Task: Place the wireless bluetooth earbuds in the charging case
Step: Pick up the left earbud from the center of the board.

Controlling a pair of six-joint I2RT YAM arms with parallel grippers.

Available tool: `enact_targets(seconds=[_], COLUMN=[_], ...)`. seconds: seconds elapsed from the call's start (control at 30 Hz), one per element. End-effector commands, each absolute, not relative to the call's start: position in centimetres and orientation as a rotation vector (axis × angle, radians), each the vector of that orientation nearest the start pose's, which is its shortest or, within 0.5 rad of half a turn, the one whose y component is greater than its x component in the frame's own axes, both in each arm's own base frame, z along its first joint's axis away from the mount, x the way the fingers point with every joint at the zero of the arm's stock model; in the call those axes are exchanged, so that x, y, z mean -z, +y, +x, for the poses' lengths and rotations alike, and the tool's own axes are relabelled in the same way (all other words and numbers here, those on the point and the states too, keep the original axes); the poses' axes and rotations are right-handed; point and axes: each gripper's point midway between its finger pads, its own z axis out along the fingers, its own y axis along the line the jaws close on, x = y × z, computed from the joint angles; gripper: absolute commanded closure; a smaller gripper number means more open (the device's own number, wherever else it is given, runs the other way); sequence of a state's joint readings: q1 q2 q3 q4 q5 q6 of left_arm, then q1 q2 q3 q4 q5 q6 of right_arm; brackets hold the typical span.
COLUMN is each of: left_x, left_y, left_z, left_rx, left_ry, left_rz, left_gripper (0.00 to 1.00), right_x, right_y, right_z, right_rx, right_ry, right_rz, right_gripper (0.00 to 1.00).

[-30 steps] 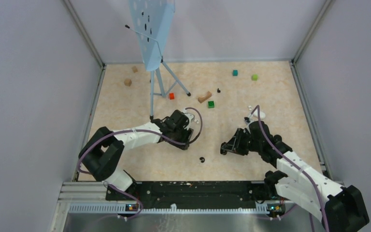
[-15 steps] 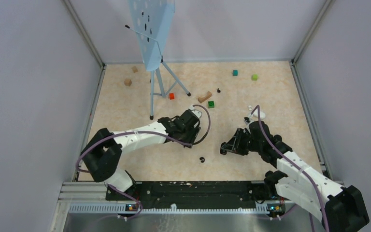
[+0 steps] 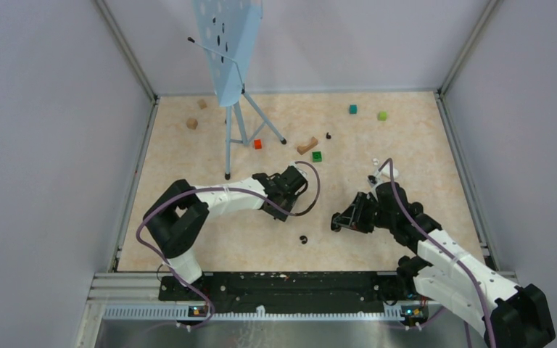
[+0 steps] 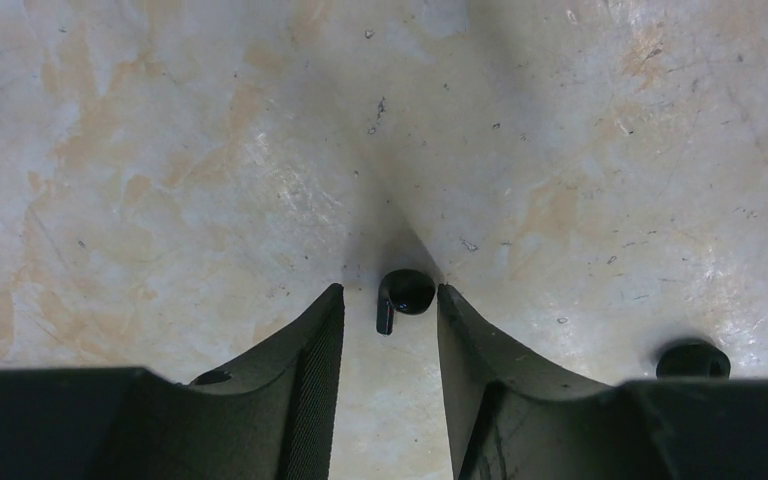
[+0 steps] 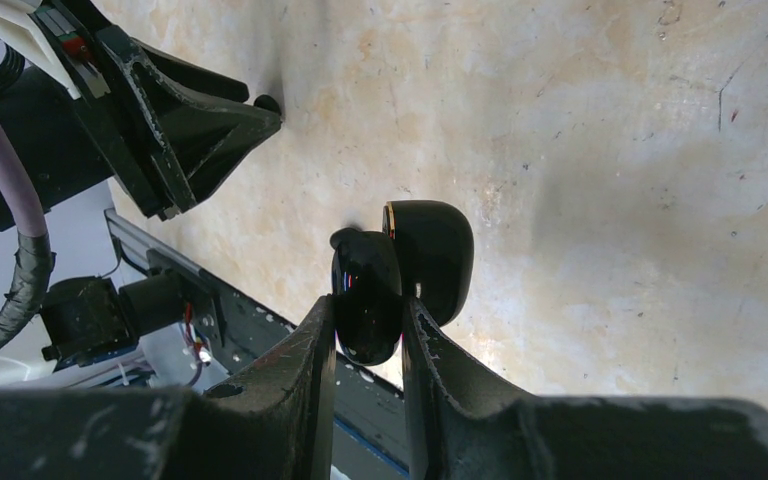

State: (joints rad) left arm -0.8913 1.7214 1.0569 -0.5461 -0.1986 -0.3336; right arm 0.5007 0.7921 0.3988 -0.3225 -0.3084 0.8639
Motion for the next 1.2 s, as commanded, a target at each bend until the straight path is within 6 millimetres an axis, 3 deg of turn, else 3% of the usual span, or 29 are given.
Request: enact_targets(seconds=[0.0, 0.77, 0.9, 1.0, 1.17], left_x=[-3.2, -1.8, -1.6, -2.3, -6.0], left_y=[-26.4, -26.4, -26.3, -26.4, -27.7], left_z=[23.6, 23.4, 23.4, 23.7, 24.8], left_rx=[0.107, 0.062, 0.052, 0.058, 0.158], left_ry=[2.607, 2.659, 2.662, 2.644, 2.541], left_rz=[0.733, 0.801, 0.799, 0.776, 0.705], left_gripper=[0.57, 0.69, 0.77, 0.79, 0.80], right_x=[-9.5, -9.3, -9.4, -9.5, -9.9], right_y=[18.9, 19.0, 19.0, 19.0, 19.3], right_z=[17.5, 17.4, 17.4, 17.5, 17.6], right_rx=[-1.024, -1.030, -1.031, -1.034, -1.049], right_ry=[2.436, 2.438, 2.436, 2.432, 2.423], right_rz=[0.267, 0.272, 0.272, 0.270, 0.261], right_gripper=[1.00, 1.00, 1.00, 1.00, 1.00])
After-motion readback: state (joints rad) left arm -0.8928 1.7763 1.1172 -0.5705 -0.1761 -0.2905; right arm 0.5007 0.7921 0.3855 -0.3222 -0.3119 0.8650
